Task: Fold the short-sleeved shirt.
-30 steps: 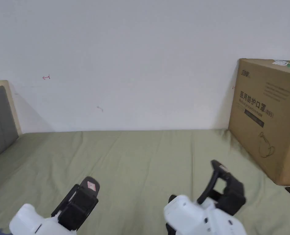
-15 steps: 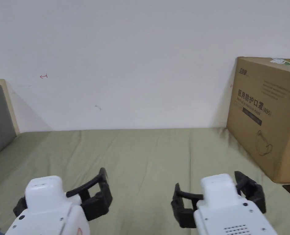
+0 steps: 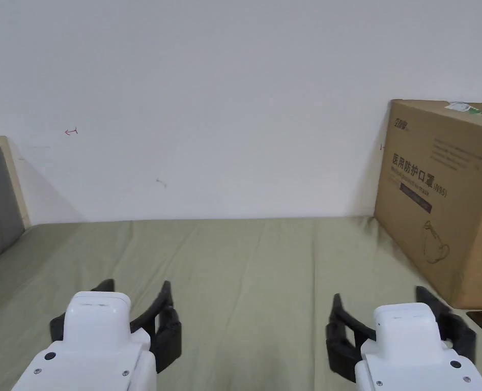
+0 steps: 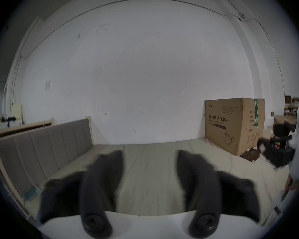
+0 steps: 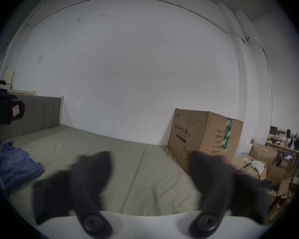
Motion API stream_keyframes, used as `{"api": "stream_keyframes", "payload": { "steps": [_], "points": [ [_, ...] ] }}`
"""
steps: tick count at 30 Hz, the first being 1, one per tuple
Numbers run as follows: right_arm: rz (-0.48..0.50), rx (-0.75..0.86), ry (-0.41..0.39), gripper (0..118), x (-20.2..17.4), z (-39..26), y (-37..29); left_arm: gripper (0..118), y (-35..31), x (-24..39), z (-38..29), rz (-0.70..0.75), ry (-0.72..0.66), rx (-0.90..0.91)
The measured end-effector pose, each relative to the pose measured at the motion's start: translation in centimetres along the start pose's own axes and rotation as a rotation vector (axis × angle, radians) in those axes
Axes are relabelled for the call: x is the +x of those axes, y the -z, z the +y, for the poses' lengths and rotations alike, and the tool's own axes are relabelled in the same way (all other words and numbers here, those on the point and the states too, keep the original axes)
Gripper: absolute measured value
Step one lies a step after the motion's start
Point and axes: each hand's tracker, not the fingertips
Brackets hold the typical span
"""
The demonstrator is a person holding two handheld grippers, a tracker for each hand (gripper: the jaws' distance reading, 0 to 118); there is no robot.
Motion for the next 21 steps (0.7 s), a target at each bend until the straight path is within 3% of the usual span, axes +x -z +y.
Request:
{"api": "stream_keyframes", "payload": {
  "steps": [1,2,3,4,11,21],
  "points": [
    [0.004,-0.013,0.027,12,0.0,0.1,0.0,15,0.0,0.1,0.1,0.003,0.017,-0.006],
    [-0.022,-0.028,0.083,11,0.0,0.0,0.2,4,0.0,0.3,0.1,0.013,0.024,-0.016],
    [-0.037,-0.035,0.125,11,0.2,-0.2,0.3,3,-0.1,0.4,0.1,0.014,0.021,-0.015],
    [0.017,-0.041,0.15,11,0.4,-0.2,0.3,0,-0.2,0.2,-0.1,0.003,0.017,-0.017],
    [0.028,-0.102,0.158,0,0.4,-0.6,0.9,0,0.1,-0.3,-0.4,-0.02,-0.038,-0.048],
    [0.034,-0.085,0.126,0,-0.2,-0.3,0.9,0,0.7,-0.2,-0.6,-0.014,-0.025,-0.076]
  ]
}}
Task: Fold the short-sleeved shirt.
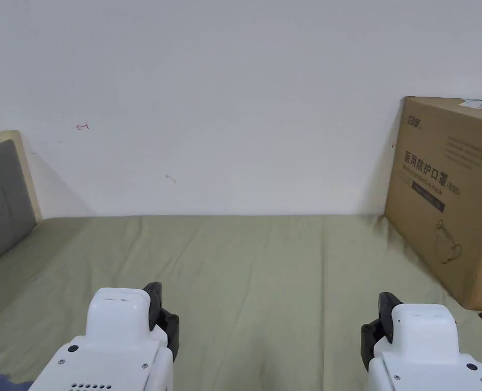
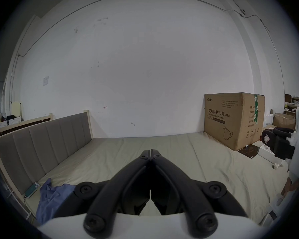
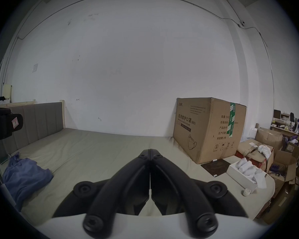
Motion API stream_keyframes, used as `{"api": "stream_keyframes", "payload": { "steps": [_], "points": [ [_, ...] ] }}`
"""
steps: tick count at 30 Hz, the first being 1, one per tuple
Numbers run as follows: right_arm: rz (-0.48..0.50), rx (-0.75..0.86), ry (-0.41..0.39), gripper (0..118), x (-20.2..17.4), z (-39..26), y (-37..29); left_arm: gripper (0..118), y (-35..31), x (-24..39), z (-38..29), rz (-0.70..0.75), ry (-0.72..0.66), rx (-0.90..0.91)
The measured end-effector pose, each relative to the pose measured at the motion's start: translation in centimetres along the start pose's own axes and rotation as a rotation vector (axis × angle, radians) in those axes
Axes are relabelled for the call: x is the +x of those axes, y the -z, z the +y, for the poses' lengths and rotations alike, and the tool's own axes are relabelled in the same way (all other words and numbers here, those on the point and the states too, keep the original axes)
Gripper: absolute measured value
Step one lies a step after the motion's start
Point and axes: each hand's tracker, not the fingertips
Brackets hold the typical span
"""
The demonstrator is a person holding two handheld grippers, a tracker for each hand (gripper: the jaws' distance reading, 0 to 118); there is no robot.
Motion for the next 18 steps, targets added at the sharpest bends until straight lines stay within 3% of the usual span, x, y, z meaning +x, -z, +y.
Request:
{"api": "stream_keyframes", "payload": {
  "steps": [5,10,18],
  "points": [
    [0.026,0.017,0.027,0,-0.2,0.6,0.2,0,-0.2,-0.6,0.1,0.011,-0.005,-0.001],
    [0.133,0.015,0.033,0,-2.7,1.1,0.6,0,-1.0,-2.5,0.1,0.075,-0.006,-0.009],
    [0.425,0.003,0.039,0,-11.4,2.3,0.6,0,-5.8,-10.1,-0.2,0.33,-0.006,-0.032]
  ]
}}
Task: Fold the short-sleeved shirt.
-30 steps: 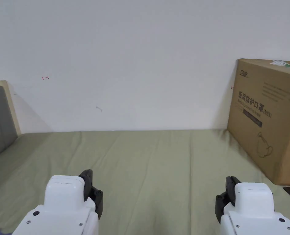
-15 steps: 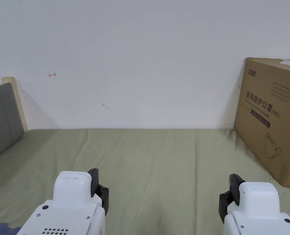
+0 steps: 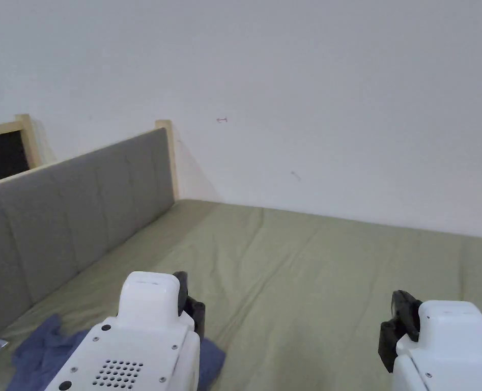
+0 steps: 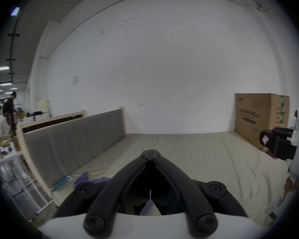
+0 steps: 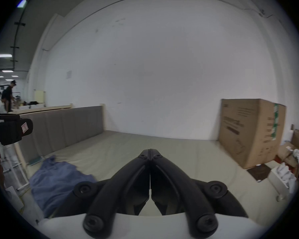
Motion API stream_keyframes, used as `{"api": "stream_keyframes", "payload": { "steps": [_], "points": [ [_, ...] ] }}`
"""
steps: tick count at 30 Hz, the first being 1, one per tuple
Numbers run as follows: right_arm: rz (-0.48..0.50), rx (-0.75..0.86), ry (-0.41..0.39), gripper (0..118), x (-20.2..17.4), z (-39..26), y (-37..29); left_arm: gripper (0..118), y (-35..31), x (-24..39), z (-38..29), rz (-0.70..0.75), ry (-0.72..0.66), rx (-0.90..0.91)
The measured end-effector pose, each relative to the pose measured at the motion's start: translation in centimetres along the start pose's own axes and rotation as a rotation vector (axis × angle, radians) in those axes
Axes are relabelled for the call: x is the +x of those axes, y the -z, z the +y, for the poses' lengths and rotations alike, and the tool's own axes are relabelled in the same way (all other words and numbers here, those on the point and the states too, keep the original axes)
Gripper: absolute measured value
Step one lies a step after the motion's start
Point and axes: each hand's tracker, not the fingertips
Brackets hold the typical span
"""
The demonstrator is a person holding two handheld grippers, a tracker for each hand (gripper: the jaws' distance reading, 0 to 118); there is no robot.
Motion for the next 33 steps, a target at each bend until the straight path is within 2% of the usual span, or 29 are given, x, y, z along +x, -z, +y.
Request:
{"api": "stream_keyframes", "payload": {
  "steps": [7,12,18,21,27,30,33],
  "points": [
    [0.296,-0.059,0.019,0,-7.8,-0.5,2.2,0,-4.6,-7.4,-0.1,0.261,-0.007,-0.026],
    [0.408,-0.054,-0.031,0,-11.6,-1.0,1.6,0,-7.1,-9.7,-0.6,0.357,-0.016,-0.058],
    [0.444,-0.086,-0.047,0,-13.0,-1.8,1.3,0,-6.0,-10.5,-1.6,0.349,-0.036,-0.137],
    [0.443,-0.106,-0.064,0,-13.0,-2.5,1.4,0,-2.7,-11.3,-3.2,0.273,-0.084,-0.238],
    [0.423,-0.154,-0.072,0,-12.6,-3.7,2.2,0,8.0,-13.9,-10.4,0.126,-0.22,-0.57],
    [0.41,-0.185,-0.087,0,-12.4,-4.5,2.8,0,13.1,-14.9,-15.3,0.136,-0.257,-0.781],
    [0.397,-0.227,-0.094,0,-12.2,-5.6,3.5,0,15.3,-15.2,-18.8,0.121,-0.351,-0.88]
  ]
}}
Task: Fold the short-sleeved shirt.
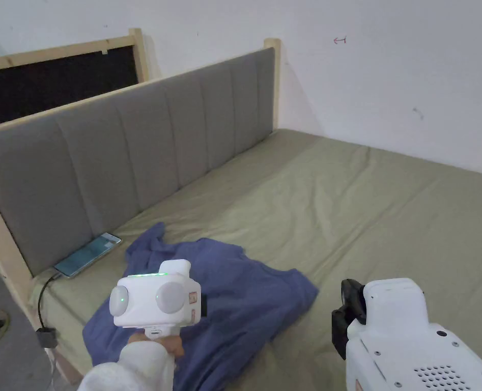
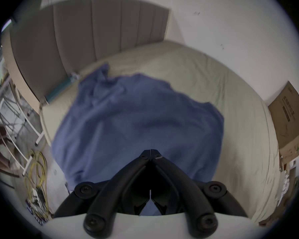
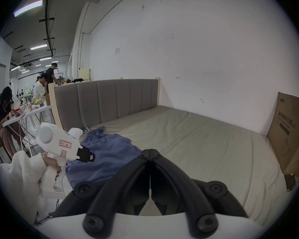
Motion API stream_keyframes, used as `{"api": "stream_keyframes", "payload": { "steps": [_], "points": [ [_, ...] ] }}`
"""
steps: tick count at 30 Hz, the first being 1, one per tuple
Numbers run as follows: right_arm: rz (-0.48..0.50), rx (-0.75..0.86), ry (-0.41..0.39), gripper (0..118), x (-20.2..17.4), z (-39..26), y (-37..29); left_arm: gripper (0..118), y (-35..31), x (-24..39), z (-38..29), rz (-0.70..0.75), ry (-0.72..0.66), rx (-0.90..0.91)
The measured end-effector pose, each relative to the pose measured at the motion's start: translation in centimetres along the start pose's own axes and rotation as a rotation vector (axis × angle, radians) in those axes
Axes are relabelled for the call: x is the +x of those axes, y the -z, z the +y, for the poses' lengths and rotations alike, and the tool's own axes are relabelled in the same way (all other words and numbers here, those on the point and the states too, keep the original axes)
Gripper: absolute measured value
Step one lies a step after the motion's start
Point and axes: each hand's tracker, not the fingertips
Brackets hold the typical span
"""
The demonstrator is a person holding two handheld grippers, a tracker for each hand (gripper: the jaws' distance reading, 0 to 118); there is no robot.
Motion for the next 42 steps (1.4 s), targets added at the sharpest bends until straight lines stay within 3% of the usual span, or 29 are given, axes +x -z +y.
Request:
{"api": "stream_keyframes", "payload": {
  "steps": [4,5,6,7,8,9,14,15,16,17,19,20,21,22,25,27,33,42],
  "points": [
    [-0.006,-0.054,0.008,0,0.5,-1.0,0.9,4,0.6,0.4,0.1,-0.023,0.029,-0.012],
    [-0.009,-0.06,0.006,0,0.6,-1.2,1.0,19,0.4,0.5,0.4,-0.031,0.028,-0.023],
    [-0.011,-0.068,0.005,0,0.6,-1.3,1.2,42,-0.1,0.8,0.7,-0.041,0.026,-0.033],
    [-0.01,-0.074,0.005,0,0.7,-1.4,1.3,87,-0.7,1.1,0.9,-0.042,0.03,-0.037],
    [-0.012,-0.081,0.006,0,0.7,-1.5,1.5,111,-0.9,1.3,1.0,-0.035,0.033,-0.035],
    [-0.013,-0.088,0.008,0,0.7,-1.6,1.6,118,-1.0,1.5,1.1,-0.027,0.039,-0.019],
    [-0.02,-0.123,0.005,0,0.9,-2.3,2.0,116,2.5,1.1,2.7,0.012,0.051,-0.061],
    [-0.022,-0.129,0.006,0,1.0,-2.4,2.1,109,3.4,1.1,2.5,0.019,0.054,-0.117],
    [-0.027,-0.136,0.007,0,1.1,-2.6,2.2,79,4.3,1.2,2.3,0.01,0.047,-0.162],
    [-0.031,-0.146,0.009,0,1.3,-2.7,2.4,60,5.3,1.2,1.7,0.008,0.046,-0.2],
    [-0.041,-0.163,0.02,0,1.8,-3.0,2.7,60,4.0,2.6,0.1,0.05,0.058,-0.132],
    [-0.046,-0.172,0.03,0,2.1,-3.1,2.8,55,3.6,3.2,0.2,0.069,0.067,-0.144],
    [-0.052,-0.175,0.043,0,2.3,-3.2,2.8,42,3.3,3.5,0.3,0.075,0.075,-0.147],
    [-0.054,-0.177,0.053,0,2.6,-3.2,2.8,7,3.2,3.5,0.4,0.064,0.075,-0.149],
    [-0.071,-0.186,0.072,0,3.3,-3.4,2.8,4,5.6,2.2,1.8,0.065,-0.025,-0.176],
    [-0.084,-0.186,0.078,0,3.8,-3.4,2.4,3,5.6,2.1,2.0,0.061,0.039,-0.172],
    [-0.143,-0.189,0.115,0,6.0,-3.5,1.5,4,4.4,0.2,3.5,-0.029,-0.065,-0.175],
    [-0.259,-0.143,0.187,0,10.4,-3.0,-1.5,3,-2.0,3.2,6.7,-0.12,0.048,-0.014]
  ]
}}
